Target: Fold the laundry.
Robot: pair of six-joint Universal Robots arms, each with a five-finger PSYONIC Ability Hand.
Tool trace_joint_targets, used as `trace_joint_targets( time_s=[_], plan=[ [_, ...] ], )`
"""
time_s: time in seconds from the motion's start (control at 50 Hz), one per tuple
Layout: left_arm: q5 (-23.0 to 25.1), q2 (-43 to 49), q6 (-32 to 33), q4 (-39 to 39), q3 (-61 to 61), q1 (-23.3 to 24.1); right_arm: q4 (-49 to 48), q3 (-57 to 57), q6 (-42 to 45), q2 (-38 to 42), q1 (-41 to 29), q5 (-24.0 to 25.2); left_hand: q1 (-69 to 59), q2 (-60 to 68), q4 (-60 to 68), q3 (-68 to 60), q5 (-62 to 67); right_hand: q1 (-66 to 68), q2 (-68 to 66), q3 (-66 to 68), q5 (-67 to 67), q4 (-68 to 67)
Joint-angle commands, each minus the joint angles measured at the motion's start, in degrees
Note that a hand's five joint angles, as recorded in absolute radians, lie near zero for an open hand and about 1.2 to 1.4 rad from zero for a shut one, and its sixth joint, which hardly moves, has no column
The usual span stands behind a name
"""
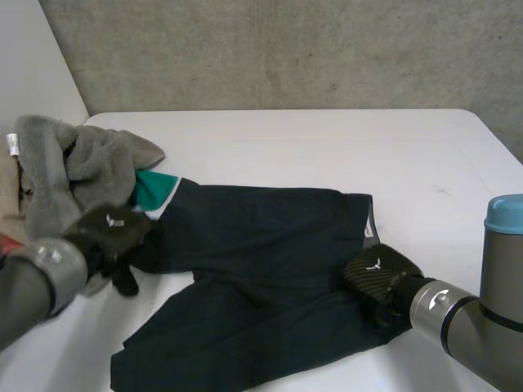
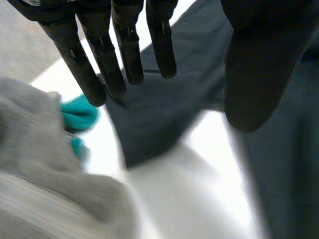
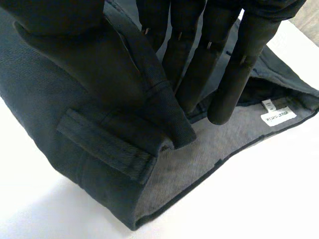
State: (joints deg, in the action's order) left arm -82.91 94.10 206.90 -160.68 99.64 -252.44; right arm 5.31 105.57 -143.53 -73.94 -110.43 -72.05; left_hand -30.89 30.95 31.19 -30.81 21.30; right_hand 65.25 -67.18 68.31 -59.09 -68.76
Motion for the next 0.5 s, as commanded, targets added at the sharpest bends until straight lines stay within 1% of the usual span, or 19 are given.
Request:
trace_joint_targets(
  time_s=[0.02, 0.06, 0.12, 0.16, 0.22, 0.32, 0.34, 0.36, 0.44, 0.5],
  plan=[
    [3.45, -7.96, -7.73, 6.35, 10.11, 2.21, -1.62, -0.37, -2.37, -0.33, -1.1, -1.51, -8.76, 8.69, 8.45, -8.83, 8.35, 14.75, -12.82, 11.69, -10.91, -11.24],
    [3.54, -8.23, -8.0, 5.3, 12.06, 2.3, -1.88, -0.37, -2.64, -0.5, -1.27, -1.95, -8.76, 8.69, 8.45, -8.83, 8.35, 14.75, -12.82, 11.69, -10.91, -11.24],
    [3.1, -7.88, -7.47, 1.53, 15.05, 2.39, -1.88, -0.19, -3.08, -0.85, -1.45, -2.22, -9.76, 9.7, 9.46, -9.84, 9.35, 14.75, -12.82, 11.69, -10.91, -11.24],
    [2.31, -6.92, -7.04, -1.54, 16.54, 2.56, -1.97, -0.02, -3.25, -1.29, -1.36, -2.22, -11.11, 11.04, 10.8, -11.18, 10.7, 14.75, -12.82, 11.69, -10.91, -11.24],
    [1.09, -5.25, -6.25, -4.19, 17.43, 3.18, -1.88, 0.25, -3.25, -1.73, -1.1, -2.22, -11.28, 11.22, 10.98, -11.36, 10.87, 14.75, -12.82, 11.69, -10.91, -11.24],
    [-0.94, -2.35, -5.63, -4.55, 17.69, 5.37, -1.62, 0.6, -3.34, -2.61, -0.4, -1.96, -15.31, 15.24, 15.0, -15.38, 14.9, 14.75, -12.82, 11.69, -10.91, -11.24],
    [-1.2, -1.91, -5.63, -4.55, 17.69, 5.81, -1.62, 0.6, -3.34, -2.79, -0.31, -1.96, -17.15, 17.08, 16.85, -17.23, 16.74, 14.75, -12.82, 11.69, -10.91, -11.24],
    [-1.9, -1.47, -5.71, -4.72, 17.61, 6.51, -1.36, 0.77, -3.25, -3.14, -0.22, -1.87, -25.16, 25.1, 24.86, -25.24, 24.75, 14.75, -12.82, 11.69, -10.91, -11.24],
    [-3.4, -1.55, -5.8, -5.16, 17.6, 7.83, 0.31, 1.3, -2.9, -4.45, -0.22, -1.96, -49.05, 48.99, 48.75, -49.13, 48.65, 14.75, -12.82, 11.69, -10.91, -11.24],
    [-3.67, -2.95, -5.63, -5.6, 17.96, 8.8, 3.46, 1.65, -1.76, -6.03, 0.13, -1.87, -49.11, 49.05, 48.81, -49.19, 48.7, 14.75, -12.82, 11.69, -10.91, -11.24]
  ],
)
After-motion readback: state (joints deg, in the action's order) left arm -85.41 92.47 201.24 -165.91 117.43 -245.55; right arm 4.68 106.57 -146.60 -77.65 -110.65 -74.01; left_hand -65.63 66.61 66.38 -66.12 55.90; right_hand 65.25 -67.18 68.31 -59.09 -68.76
